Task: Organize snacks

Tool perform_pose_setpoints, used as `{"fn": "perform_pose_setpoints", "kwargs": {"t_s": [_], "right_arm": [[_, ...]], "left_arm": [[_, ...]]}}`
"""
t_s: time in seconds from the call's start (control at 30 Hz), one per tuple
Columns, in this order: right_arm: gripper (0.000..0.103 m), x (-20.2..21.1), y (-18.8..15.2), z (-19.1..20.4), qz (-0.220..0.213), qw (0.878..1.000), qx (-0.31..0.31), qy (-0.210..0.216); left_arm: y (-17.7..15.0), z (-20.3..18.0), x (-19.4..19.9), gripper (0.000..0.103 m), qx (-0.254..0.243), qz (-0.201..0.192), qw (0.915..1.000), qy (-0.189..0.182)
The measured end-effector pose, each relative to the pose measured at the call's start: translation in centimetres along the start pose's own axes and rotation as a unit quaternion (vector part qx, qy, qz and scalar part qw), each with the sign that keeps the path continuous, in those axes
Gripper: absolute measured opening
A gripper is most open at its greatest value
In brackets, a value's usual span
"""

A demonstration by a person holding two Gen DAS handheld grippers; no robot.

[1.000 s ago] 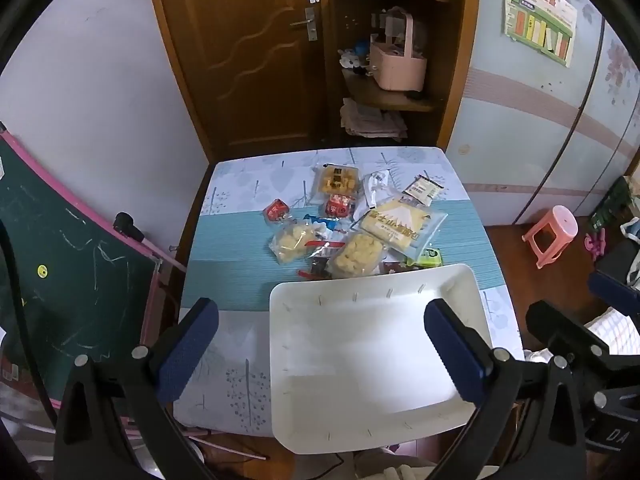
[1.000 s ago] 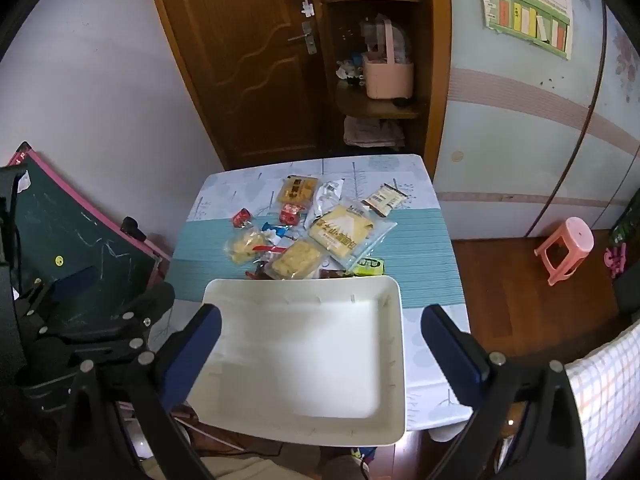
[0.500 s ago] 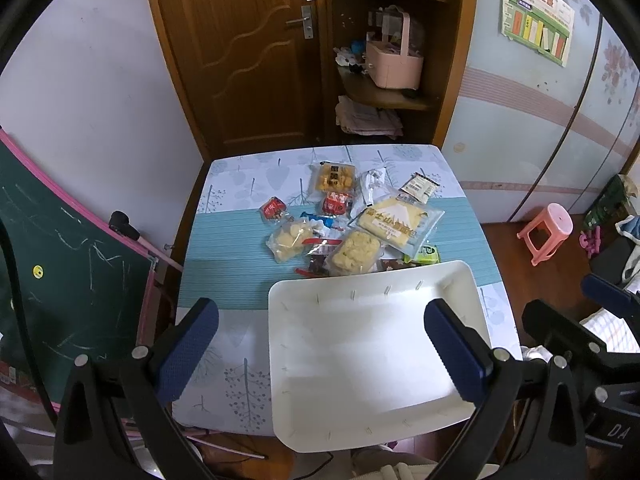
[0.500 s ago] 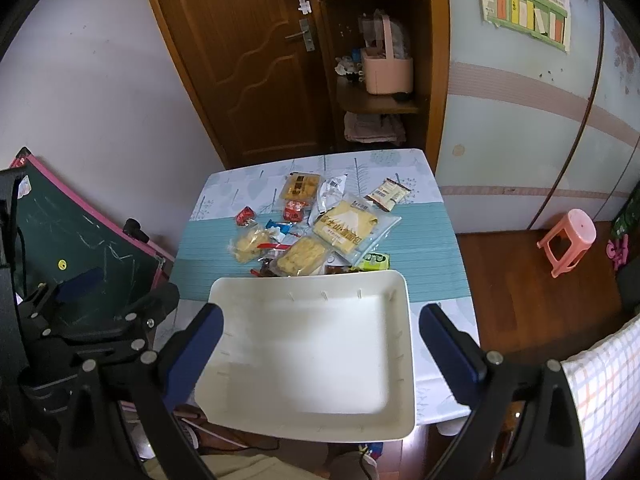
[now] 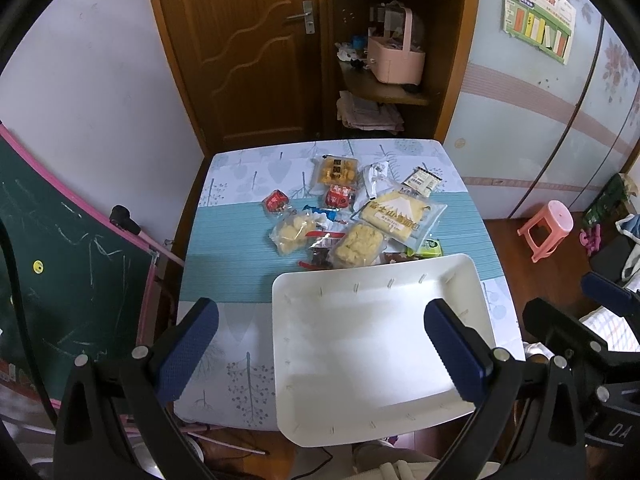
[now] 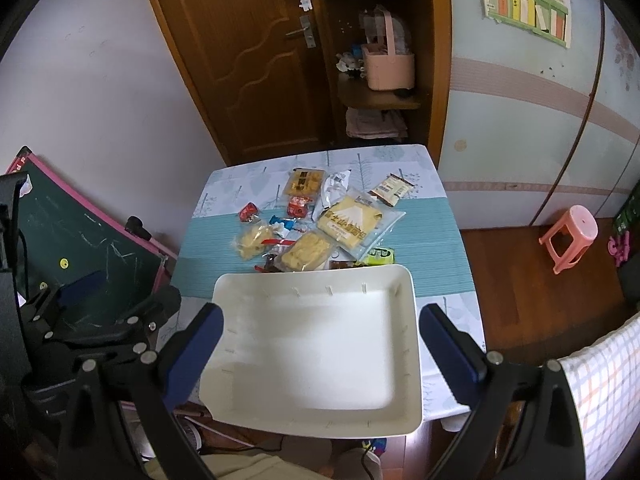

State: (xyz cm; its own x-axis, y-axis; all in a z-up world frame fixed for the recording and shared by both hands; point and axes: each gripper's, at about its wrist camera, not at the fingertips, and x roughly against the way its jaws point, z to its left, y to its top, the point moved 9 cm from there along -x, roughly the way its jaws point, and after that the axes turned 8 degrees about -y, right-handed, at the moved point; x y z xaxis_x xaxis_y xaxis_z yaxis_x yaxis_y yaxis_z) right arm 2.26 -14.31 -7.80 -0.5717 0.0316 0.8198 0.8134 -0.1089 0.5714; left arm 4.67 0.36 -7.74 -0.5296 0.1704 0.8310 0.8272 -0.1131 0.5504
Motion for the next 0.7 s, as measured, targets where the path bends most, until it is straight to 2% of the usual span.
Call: {"fn": "perform_pose_setpoints", "kwargs": {"t_s": [0.7], "right_arm": [[0.099, 0.7, 0.5, -1.1, -0.011, 1.0, 0.024, 0.017]], "left_arm": [[0.6, -0.9, 1.1, 0.102, 0.013, -0.011, 0.9998, -0.001]]}}
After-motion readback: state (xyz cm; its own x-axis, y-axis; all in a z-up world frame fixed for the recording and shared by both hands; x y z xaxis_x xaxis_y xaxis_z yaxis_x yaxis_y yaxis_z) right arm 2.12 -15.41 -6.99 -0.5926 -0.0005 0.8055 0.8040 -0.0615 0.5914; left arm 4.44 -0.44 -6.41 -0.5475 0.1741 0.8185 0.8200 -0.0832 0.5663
